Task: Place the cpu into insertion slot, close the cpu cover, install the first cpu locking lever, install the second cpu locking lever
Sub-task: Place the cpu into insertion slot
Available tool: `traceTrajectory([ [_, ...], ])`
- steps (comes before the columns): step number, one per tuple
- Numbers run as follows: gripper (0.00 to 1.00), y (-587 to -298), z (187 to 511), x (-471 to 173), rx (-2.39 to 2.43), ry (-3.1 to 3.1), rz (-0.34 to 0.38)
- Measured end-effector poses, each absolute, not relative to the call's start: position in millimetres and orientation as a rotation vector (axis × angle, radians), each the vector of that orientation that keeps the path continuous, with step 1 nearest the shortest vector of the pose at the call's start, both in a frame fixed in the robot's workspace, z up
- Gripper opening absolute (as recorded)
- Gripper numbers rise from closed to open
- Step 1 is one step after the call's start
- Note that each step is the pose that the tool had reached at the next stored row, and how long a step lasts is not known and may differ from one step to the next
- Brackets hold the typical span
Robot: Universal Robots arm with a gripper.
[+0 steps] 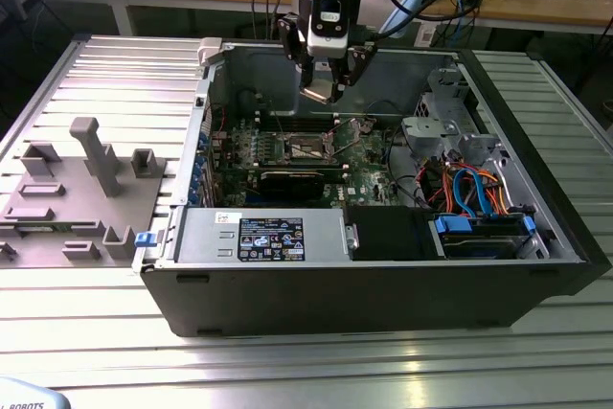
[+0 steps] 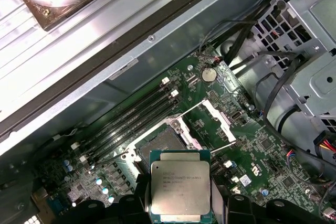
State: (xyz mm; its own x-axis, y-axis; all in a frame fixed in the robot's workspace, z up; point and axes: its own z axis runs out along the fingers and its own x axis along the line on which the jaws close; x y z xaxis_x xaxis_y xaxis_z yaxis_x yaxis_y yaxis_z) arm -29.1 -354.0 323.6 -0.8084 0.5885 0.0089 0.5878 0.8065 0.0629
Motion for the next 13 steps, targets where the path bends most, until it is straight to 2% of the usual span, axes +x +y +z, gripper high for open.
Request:
traceTrajectory([
  [13,0.54,-354.0,323.1,-29.1,0.981,2.971,0.098],
])
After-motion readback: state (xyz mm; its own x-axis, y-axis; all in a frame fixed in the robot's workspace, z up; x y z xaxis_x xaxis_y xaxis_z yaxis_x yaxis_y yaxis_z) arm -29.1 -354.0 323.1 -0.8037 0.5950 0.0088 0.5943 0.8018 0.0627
